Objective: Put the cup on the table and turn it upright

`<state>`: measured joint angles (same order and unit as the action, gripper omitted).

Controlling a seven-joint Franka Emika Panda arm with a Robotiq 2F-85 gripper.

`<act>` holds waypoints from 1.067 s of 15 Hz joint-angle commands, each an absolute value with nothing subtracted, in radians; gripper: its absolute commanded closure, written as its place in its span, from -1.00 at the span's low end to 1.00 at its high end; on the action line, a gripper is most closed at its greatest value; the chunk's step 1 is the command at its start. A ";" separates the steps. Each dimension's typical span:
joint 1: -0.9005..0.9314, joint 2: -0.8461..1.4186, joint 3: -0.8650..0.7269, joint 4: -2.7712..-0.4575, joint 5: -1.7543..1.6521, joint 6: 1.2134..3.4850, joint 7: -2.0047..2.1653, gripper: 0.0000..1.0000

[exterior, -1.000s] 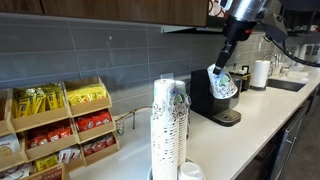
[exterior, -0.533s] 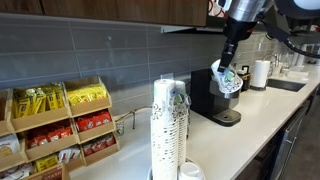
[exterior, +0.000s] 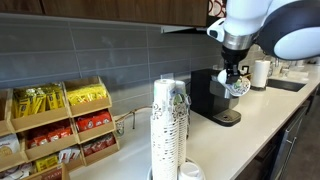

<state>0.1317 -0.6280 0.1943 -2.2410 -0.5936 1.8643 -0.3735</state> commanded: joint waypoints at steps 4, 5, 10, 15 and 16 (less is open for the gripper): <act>0.220 -0.658 0.080 -2.433 -0.619 2.031 -0.539 0.21; 0.210 -0.650 0.080 -2.444 -0.633 2.023 -0.550 0.21; 0.202 -0.623 0.100 -2.390 -0.612 1.992 -0.507 -0.29; 0.202 -0.624 0.101 -2.387 -0.612 1.992 -0.507 -0.29; 0.202 -0.624 0.101 -2.387 -0.612 1.992 -0.507 0.21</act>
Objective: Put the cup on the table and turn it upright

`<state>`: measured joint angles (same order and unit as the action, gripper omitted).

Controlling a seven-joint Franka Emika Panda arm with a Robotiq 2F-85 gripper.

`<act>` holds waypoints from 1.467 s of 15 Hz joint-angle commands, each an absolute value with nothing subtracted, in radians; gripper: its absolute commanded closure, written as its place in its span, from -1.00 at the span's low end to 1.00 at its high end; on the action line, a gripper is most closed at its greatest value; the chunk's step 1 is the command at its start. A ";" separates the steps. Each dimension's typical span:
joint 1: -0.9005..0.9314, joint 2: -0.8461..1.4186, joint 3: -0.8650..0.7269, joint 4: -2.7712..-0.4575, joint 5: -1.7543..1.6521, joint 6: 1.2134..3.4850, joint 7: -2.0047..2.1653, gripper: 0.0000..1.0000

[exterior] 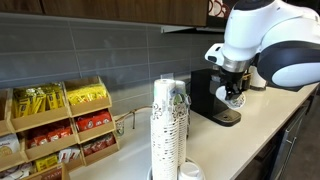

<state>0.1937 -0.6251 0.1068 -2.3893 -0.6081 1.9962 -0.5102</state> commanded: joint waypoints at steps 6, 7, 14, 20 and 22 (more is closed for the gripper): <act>0.191 -0.560 -0.001 -2.524 -0.578 2.091 -0.536 0.21; 0.193 -0.547 -0.028 -2.557 -0.566 2.139 -0.551 0.21; 0.160 -0.449 -0.111 -2.677 -0.453 2.401 -0.662 0.21; 0.137 -0.389 -0.083 -2.688 -0.429 2.444 -0.697 -0.39; 0.135 -0.378 -0.076 -2.685 -0.426 2.446 -0.692 -0.93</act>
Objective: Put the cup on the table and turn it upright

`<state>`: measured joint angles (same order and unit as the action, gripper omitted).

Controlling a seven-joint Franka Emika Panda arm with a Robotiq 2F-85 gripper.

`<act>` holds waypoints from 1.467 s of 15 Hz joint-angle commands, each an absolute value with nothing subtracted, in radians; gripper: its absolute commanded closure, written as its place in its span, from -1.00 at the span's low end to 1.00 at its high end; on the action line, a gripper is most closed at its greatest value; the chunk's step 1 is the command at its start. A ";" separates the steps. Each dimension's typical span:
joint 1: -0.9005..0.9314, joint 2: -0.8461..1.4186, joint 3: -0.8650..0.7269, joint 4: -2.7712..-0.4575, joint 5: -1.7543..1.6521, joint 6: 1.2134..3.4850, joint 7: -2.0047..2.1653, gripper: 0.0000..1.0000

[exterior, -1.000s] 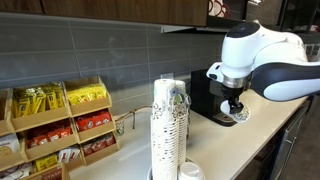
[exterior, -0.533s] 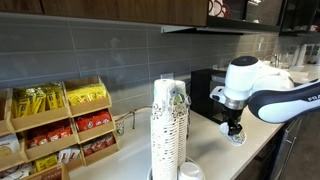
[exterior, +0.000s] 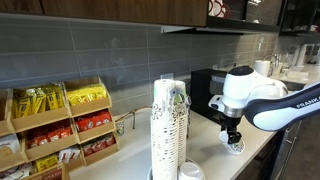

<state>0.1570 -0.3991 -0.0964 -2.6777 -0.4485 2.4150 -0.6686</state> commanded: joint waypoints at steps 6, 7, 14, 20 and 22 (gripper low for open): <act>0.139 -0.360 -0.059 -2.682 -0.400 2.476 -0.682 -1.00; 0.136 -0.358 -0.056 -2.682 -0.401 2.478 -0.679 -1.00; 0.095 -0.338 -0.047 -2.666 -0.425 2.452 -0.669 -1.00; 0.027 -0.355 -0.061 -2.607 -0.400 2.389 -0.559 -1.00; 0.004 -0.347 -0.070 -2.583 -0.377 2.318 -0.510 -1.00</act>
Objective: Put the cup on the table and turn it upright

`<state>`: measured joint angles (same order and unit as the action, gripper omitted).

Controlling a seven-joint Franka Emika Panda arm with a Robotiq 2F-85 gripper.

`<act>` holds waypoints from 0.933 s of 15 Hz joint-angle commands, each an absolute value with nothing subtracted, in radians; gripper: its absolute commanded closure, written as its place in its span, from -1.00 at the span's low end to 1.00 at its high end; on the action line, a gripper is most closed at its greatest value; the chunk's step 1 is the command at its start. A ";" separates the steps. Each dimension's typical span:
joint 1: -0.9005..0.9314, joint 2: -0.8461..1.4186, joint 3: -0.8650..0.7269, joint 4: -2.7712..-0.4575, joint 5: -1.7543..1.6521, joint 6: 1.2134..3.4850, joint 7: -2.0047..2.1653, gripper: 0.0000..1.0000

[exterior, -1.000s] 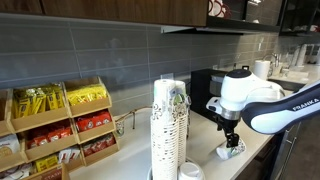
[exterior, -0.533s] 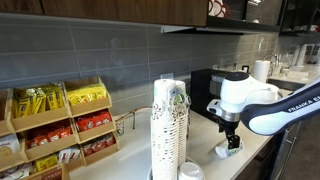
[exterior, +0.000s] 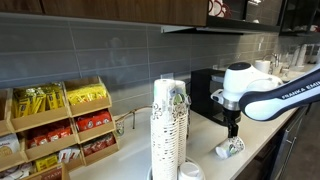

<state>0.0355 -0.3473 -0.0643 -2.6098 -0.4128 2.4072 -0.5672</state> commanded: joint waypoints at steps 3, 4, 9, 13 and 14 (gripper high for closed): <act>-0.006 -0.337 -0.111 -2.557 -0.288 2.244 -0.500 -1.00; -0.019 -0.336 -0.121 -2.551 -0.272 2.228 -0.481 -1.00; -0.025 -0.332 -0.200 -2.554 -0.111 2.234 -0.532 -1.00; -0.011 -0.320 -0.245 -2.569 0.022 2.256 -0.607 -1.00; -0.012 -0.316 -0.250 -2.571 0.051 2.254 -0.622 -1.00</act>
<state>-0.0243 -0.3299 -0.2178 -2.5575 -0.0448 2.2391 -0.5554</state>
